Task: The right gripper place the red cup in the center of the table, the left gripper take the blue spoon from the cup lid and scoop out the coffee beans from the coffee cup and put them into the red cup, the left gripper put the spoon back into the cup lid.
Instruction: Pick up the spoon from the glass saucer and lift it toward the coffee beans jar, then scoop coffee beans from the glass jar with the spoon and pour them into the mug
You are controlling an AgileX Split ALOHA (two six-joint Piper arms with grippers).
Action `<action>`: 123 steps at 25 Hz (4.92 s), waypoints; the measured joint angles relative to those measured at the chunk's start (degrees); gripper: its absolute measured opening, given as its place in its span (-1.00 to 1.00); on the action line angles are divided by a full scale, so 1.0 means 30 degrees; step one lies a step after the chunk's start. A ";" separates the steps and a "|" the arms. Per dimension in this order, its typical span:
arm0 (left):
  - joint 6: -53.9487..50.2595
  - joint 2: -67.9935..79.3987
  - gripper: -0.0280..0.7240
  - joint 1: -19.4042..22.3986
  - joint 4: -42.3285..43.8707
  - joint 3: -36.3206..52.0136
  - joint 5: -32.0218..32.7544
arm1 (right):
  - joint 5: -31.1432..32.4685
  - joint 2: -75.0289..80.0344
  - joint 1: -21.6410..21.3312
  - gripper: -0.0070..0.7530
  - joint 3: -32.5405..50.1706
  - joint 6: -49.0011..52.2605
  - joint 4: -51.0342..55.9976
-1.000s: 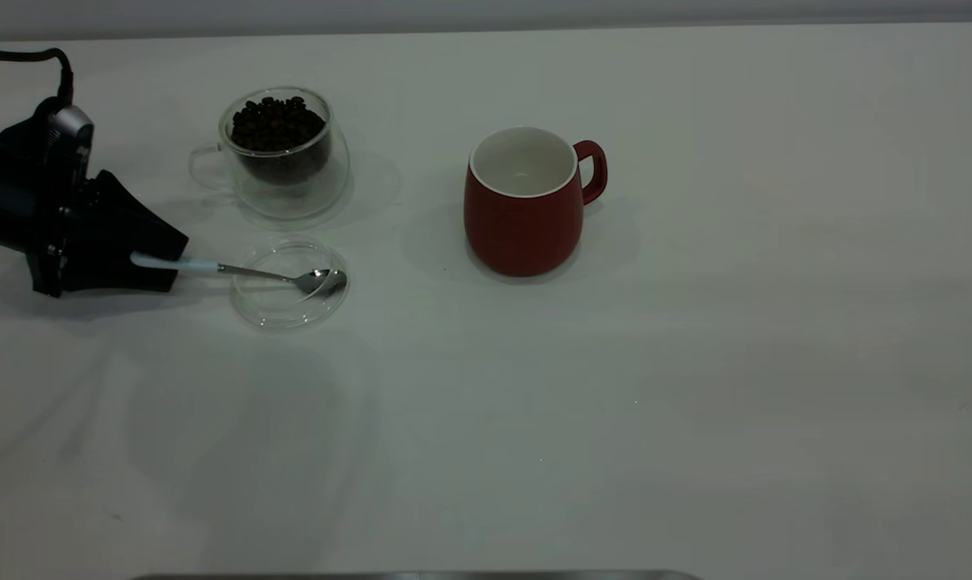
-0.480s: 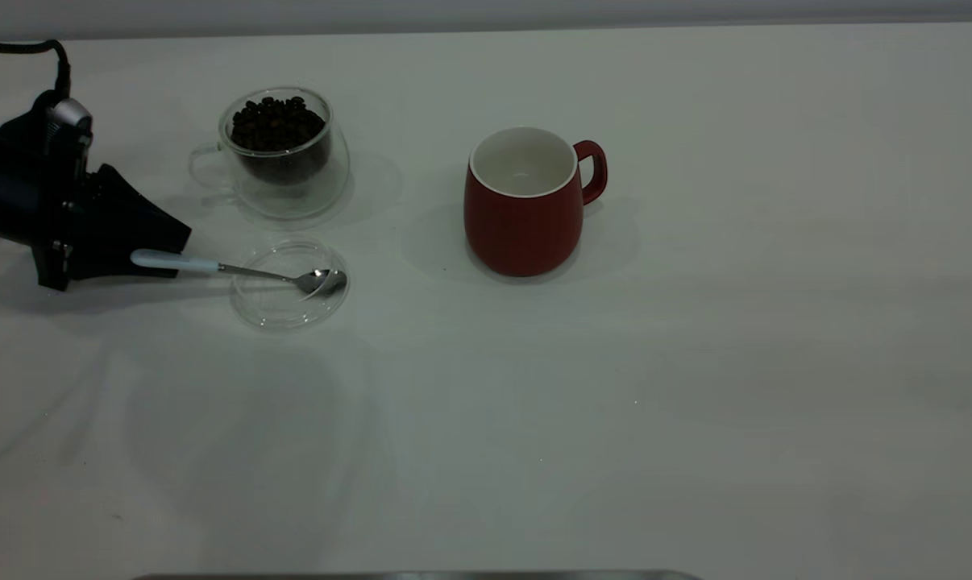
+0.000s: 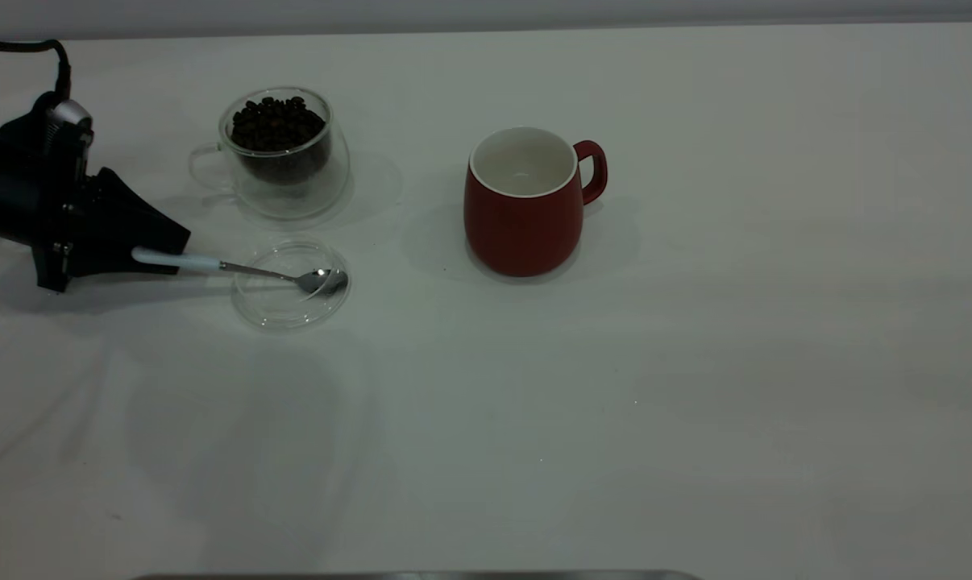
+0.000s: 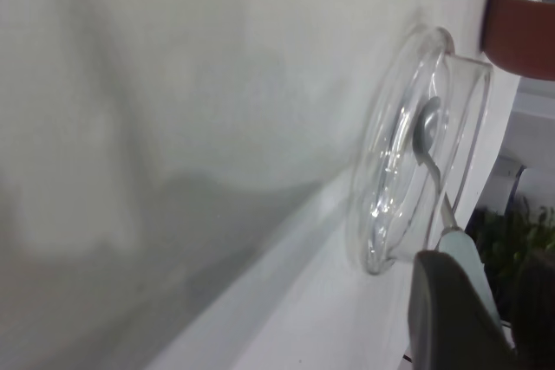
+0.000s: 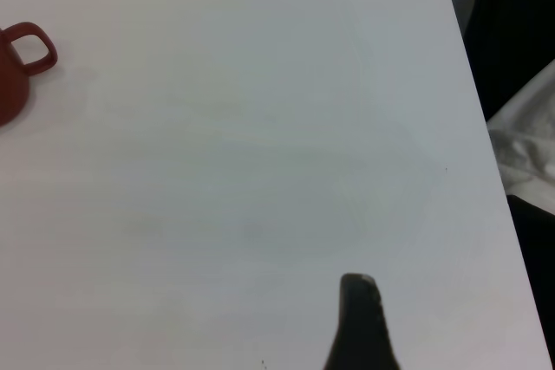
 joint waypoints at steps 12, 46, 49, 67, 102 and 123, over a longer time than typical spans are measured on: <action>-0.0198 -0.0018 -0.59 0.0000 -0.0145 -0.0013 0.0306 | 0.0000 0.0000 0.0000 0.57 0.0000 0.0000 0.0000; -0.5473 -0.6862 -0.60 -0.0004 0.2399 -0.0021 0.0319 | 0.0000 0.0000 0.0000 0.57 0.0000 0.0000 0.0000; -0.4757 -0.7518 -0.60 -0.0004 0.1494 -0.0021 0.0357 | 0.0000 0.0000 0.0000 0.57 0.0000 0.0000 0.0000; 0.4041 -0.6966 -0.60 -0.0004 -0.0137 -0.0021 -0.2153 | 0.0000 0.0000 0.0000 0.57 0.0000 0.0000 0.0000; -0.1242 -0.5329 -0.60 -0.1151 0.0665 -0.0003 -0.4153 | 0.0000 -0.0007 0.0000 0.57 0.0000 0.0000 -0.0017; -0.3560 -0.5329 -0.60 0.0284 -0.1266 -0.0003 -0.2405 | 0.0000 -0.0007 0.0000 0.57 0.0000 0.0000 -0.0017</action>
